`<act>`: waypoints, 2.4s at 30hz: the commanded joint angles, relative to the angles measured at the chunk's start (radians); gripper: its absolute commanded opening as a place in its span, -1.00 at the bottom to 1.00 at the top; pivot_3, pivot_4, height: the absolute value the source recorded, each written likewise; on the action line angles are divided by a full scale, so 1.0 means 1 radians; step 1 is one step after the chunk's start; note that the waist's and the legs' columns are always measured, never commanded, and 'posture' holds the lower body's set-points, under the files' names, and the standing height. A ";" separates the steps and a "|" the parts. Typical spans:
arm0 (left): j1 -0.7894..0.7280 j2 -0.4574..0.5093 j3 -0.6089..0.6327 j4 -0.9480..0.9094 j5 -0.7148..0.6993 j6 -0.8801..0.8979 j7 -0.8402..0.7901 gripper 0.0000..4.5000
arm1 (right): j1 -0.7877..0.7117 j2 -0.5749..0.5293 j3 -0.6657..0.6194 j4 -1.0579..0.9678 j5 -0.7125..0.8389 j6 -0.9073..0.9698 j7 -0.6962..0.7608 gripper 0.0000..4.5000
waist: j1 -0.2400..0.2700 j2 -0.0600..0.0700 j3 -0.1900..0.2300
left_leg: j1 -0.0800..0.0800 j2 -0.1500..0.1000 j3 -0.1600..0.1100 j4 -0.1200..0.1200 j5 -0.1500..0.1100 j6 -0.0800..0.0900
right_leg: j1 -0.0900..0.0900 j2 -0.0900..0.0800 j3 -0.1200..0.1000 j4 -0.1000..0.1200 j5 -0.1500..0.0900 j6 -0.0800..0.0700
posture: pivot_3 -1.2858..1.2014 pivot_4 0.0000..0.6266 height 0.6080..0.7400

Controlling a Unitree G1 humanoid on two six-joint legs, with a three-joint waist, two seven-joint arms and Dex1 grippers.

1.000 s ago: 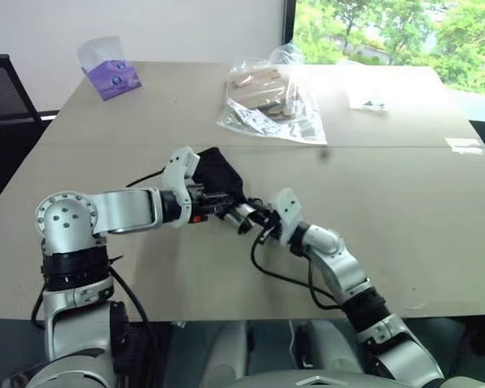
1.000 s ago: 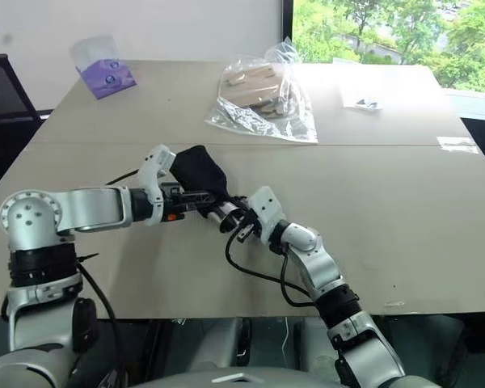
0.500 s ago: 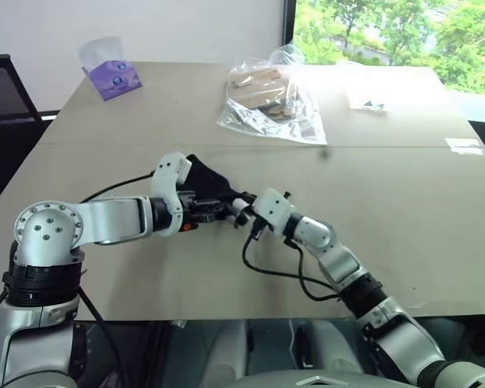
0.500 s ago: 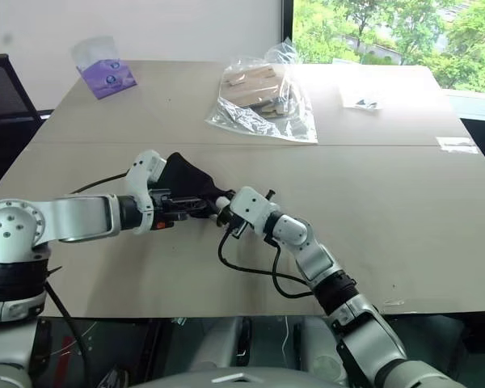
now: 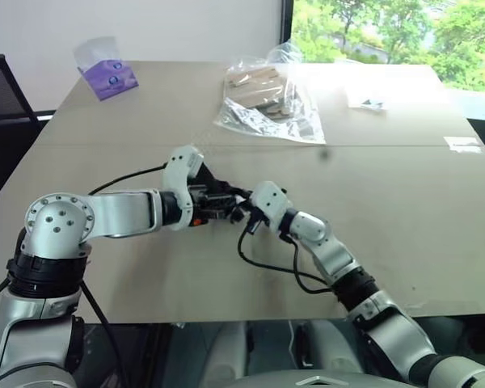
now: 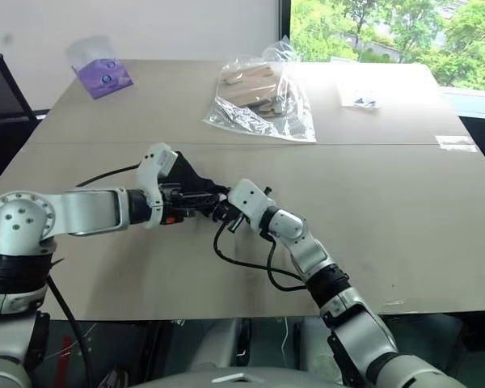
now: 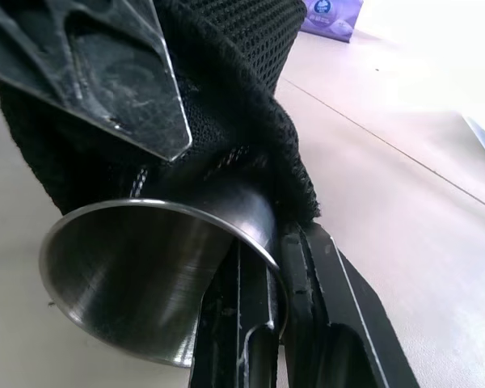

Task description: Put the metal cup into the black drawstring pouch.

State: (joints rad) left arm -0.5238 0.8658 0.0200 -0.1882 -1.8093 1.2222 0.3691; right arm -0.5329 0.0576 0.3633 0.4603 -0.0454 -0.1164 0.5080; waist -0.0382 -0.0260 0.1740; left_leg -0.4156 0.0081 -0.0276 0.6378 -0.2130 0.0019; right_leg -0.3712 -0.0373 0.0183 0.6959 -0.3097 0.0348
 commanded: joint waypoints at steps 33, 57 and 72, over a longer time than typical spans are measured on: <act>-0.090 -0.237 -0.101 -0.175 -0.029 -0.255 0.012 -1.00 | -0.267 0.107 -0.007 0.023 0.111 0.149 -0.106 -0.97 | 0.015 0.001 0.002 | -0.006 0.000 0.002 -0.002 0.001 -0.002 | -0.007 0.001 0.001 0.000 0.000 0.000 | 0.03 -0.52 1.00; -0.034 -0.266 0.070 0.036 0.093 -0.271 -0.115 -1.00 | -0.192 -0.125 -0.059 -0.514 0.166 0.667 0.184 0.94 | 0.024 0.001 0.002 | -0.008 0.000 0.001 -0.001 0.001 -0.002 | -0.008 0.001 0.000 -0.001 0.000 0.000 | 0.03 -0.52 1.00; -0.177 -0.183 0.128 0.267 0.340 -0.157 -0.403 -1.00 | -0.062 -0.278 -0.304 -0.832 0.420 0.973 0.154 0.97 | 0.025 0.000 0.002 | -0.011 -0.001 -0.002 0.000 0.001 -0.002 | -0.009 0.003 -0.003 -0.001 0.000 0.000 | 0.03 -0.52 1.00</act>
State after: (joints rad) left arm -0.6651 0.6657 0.1112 0.0790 -1.4915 1.0504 0.0253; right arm -0.6220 -0.2173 0.0593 -0.3436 0.3506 0.8641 0.6668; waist -0.0134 -0.0256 0.1757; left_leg -0.4268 0.0065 -0.0294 0.6374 -0.2116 0.0004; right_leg -0.3800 -0.0344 0.0152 0.6943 -0.3098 0.0346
